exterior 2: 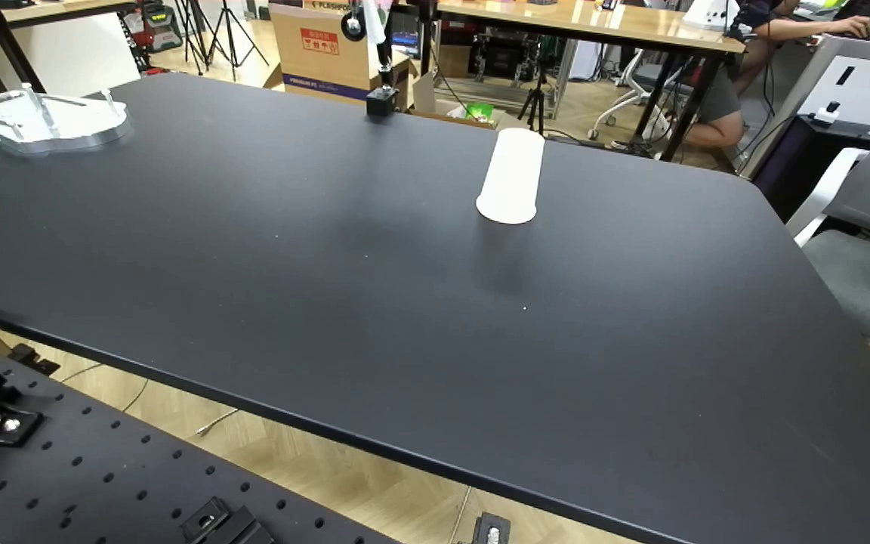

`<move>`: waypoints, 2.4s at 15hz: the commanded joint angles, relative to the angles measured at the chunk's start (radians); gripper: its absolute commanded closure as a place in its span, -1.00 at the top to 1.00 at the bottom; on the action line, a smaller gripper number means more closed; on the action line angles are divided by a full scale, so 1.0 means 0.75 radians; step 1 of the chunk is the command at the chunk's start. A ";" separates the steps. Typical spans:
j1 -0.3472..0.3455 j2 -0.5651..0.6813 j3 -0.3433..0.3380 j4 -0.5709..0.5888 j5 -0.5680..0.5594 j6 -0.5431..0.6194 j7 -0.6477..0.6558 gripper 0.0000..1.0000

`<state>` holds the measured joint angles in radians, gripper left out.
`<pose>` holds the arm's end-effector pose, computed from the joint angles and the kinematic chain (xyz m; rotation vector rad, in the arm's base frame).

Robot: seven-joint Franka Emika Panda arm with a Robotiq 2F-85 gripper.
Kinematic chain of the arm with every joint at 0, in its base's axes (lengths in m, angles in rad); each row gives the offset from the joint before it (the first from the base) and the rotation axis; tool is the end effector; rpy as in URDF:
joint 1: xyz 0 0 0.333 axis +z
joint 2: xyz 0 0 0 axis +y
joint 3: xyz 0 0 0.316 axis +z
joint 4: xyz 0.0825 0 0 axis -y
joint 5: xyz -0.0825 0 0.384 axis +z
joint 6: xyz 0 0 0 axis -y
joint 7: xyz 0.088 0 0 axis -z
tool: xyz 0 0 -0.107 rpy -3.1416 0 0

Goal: Hang the towel on the black clamp stand on the table

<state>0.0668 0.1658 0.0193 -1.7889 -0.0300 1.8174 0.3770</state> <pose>0.5911 0.0480 0.4457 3.0487 -0.4321 -0.1970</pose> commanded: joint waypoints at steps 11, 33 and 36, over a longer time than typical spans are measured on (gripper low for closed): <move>-0.008 -0.085 -0.013 -0.206 0.001 -0.011 0.057 -0.96; -0.017 -0.048 -0.018 -0.239 -0.037 0.292 -0.081 -0.06; -0.030 -0.050 -0.025 -0.243 -0.031 0.287 -0.114 0.30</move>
<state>0.0525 0.1408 0.0013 -1.9616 -0.0591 2.0146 0.3094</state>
